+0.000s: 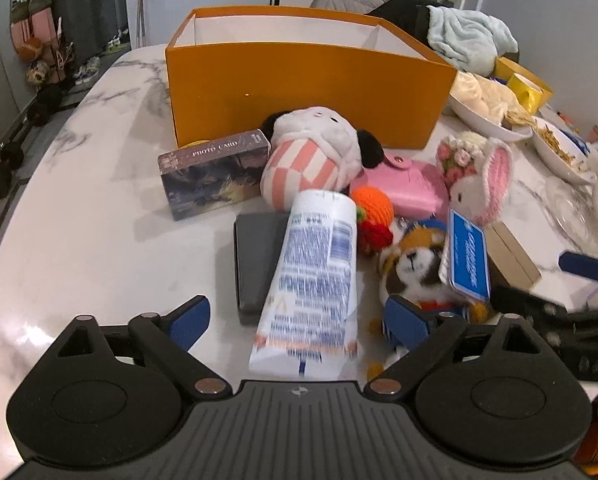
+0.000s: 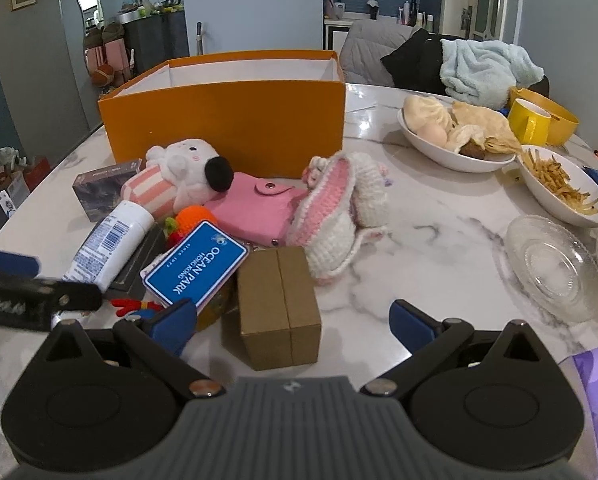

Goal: Organize objects
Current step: 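Reach the left tool to the white lotion tube while the right tool approaches the small brown box, then close the left gripper on the lotion tube while the right gripper grasps the brown box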

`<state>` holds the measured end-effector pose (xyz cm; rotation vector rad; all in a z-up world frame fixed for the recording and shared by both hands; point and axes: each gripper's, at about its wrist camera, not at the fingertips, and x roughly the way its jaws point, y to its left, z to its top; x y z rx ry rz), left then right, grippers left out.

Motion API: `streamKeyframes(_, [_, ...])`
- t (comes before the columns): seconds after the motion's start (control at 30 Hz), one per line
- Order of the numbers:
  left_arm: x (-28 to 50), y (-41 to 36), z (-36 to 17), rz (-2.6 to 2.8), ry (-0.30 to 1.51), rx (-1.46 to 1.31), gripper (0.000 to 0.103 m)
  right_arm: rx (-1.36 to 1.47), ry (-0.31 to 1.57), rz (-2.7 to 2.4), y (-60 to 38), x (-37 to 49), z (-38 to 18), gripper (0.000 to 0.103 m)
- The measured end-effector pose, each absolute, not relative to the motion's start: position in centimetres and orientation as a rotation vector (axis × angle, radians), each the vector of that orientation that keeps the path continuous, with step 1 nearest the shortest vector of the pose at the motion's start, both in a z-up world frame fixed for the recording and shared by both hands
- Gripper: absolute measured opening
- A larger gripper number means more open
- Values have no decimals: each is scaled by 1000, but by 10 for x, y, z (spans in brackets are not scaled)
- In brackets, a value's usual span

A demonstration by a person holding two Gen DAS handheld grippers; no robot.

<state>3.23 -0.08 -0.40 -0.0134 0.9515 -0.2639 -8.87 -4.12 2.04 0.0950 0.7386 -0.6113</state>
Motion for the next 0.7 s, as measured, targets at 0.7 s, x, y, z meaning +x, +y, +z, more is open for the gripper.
streamKeyframes(0.7, [48,-1,-14,-306,926,21,82,159,720,-530,-56,-86,10,92])
